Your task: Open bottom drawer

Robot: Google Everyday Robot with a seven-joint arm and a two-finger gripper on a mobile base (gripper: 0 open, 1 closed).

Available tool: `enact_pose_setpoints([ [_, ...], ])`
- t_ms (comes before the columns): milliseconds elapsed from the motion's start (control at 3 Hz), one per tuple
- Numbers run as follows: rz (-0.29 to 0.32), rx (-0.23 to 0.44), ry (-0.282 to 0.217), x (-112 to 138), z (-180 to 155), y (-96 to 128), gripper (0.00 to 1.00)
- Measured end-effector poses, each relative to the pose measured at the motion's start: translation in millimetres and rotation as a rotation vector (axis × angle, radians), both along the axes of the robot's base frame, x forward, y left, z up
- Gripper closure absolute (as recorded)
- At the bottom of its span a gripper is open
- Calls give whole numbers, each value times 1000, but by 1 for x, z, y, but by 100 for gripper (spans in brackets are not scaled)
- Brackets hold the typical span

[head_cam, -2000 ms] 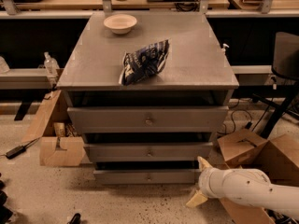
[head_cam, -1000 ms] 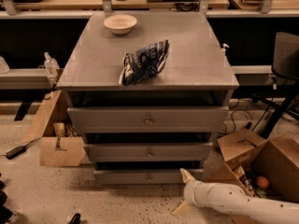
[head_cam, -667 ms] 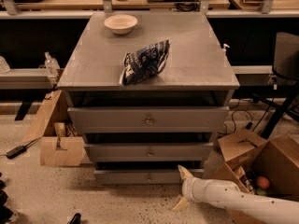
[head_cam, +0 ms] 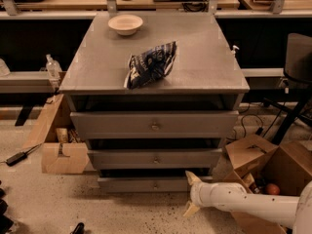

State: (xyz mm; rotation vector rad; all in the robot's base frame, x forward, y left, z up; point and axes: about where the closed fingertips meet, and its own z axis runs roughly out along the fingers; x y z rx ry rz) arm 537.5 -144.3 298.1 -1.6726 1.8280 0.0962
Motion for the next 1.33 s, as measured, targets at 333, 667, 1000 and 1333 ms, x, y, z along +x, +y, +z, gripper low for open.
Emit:
enact_pose_setpoints([
  [333,13,-50,3,1,-5,-4,0],
  [667,27,-106,5,-4,-13,-1,0],
  [1000,41,-171,9,-6,-40,4,0],
  [1333,25,-196,1,-2,-63,14,0],
])
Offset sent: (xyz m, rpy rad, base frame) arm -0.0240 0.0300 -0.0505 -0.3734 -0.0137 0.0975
